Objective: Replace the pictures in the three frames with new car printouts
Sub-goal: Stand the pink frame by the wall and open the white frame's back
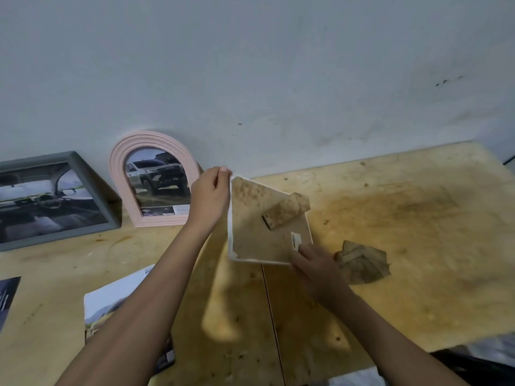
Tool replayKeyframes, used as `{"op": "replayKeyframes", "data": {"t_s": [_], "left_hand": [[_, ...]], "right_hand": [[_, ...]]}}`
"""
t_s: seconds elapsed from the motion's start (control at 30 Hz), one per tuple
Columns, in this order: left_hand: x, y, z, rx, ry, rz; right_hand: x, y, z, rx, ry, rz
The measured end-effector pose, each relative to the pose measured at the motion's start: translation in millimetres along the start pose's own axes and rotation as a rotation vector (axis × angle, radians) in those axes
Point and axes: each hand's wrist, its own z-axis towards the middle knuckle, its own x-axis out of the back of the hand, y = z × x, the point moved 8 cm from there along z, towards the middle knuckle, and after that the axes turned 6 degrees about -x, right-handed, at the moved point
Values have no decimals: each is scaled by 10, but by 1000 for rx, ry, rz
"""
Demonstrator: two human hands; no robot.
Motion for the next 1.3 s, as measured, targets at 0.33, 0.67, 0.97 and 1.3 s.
{"op": "replayKeyframes", "data": {"t_s": [0.33, 0.67, 0.97, 1.3], "left_hand": [[297, -1135, -1407, 316, 17, 38], [107, -1253, -2221, 307, -106, 8], [-108, -1319, -3005, 400, -219, 155], [-100, -1370, -3034, 394, -135, 224]], "right_hand": [[-642, -671, -827, 302, -226, -59], [-704, -644, -620, 390, -393, -83], [-1420, -1364, 426, 264, -759, -165], [-1499, -1649, 593, 497, -838, -471]]}}
